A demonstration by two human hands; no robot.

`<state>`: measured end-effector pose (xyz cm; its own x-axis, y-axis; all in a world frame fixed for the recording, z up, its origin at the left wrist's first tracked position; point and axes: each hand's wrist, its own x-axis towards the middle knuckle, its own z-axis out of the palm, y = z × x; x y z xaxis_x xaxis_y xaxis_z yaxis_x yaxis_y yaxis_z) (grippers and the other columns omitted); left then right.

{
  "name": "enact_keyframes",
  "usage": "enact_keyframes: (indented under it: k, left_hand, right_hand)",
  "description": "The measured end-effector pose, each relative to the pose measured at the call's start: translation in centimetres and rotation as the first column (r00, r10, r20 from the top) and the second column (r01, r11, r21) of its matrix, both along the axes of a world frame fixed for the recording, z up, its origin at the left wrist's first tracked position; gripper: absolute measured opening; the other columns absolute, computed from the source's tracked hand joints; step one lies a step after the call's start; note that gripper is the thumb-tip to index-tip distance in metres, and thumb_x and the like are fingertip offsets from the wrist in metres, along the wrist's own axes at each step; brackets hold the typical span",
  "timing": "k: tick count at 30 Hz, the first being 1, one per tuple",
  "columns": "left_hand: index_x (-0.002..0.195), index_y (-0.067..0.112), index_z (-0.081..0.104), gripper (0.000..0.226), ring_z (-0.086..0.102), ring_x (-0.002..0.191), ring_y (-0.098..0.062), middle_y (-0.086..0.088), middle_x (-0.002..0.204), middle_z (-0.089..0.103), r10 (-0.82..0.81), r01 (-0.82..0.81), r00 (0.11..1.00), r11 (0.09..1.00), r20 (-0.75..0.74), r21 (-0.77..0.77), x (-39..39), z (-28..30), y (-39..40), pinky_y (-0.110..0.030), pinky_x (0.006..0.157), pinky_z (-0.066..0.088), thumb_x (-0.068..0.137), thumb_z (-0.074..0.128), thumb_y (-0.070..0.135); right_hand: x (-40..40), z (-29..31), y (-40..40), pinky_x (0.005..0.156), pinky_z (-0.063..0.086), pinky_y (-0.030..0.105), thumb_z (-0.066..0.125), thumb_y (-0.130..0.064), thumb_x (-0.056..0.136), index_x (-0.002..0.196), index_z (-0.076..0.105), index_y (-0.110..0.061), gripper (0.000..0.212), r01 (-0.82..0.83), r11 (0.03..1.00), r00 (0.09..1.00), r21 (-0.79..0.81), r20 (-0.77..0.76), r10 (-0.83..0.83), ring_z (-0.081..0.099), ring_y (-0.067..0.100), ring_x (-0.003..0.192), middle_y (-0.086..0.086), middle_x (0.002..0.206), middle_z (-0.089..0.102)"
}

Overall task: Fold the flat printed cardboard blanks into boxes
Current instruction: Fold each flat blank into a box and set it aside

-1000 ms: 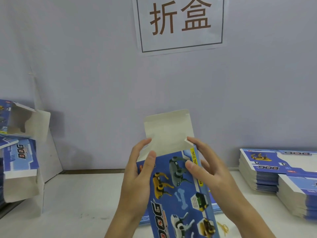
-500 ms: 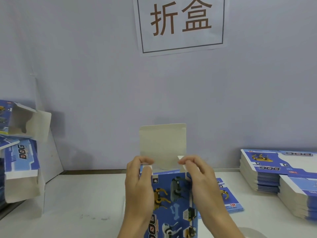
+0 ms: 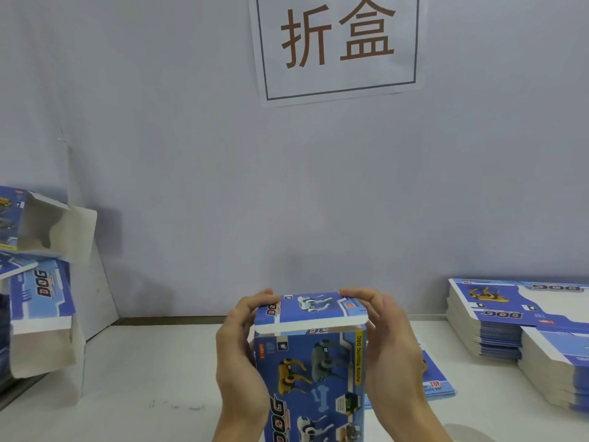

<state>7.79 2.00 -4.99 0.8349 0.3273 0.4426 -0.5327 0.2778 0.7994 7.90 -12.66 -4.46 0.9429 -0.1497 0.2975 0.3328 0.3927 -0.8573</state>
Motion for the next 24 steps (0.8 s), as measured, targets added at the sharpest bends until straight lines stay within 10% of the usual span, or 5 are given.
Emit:
enact_keyframes:
  k: [6,24]
  left_hand:
    - [0.094,0.037,0.066,0.013,0.070,0.102,-0.033,-0.007,0.104,0.069,-0.077,0.075,0.997,0.982,0.008,0.171,-0.3,0.4,-0.4,-0.044,0.071,0.061,0.087,0.058,0.045]
    - [0.103,0.028,0.064,0.025,0.064,0.115,-0.026,0.014,0.111,0.064,-0.002,-0.004,0.999,0.990,0.040,0.141,0.1,-0.5,-0.2,-0.033,0.062,0.062,0.081,0.059,0.036]
  right_hand:
    - [-0.4,0.1,0.0,0.061,0.058,0.024,0.059,-0.046,0.090,0.119,0.056,-0.023,0.037,-0.072,0.994,0.990,-0.087,0.112,0.082,0.074,0.019,0.091,-0.002,0.096,0.073]
    - [-0.3,-0.2,0.0,0.064,0.061,0.034,0.064,-0.034,0.082,0.100,0.067,-0.032,0.018,-0.042,0.978,0.985,-0.204,0.153,0.075,0.067,0.024,0.110,-0.001,0.113,0.068]
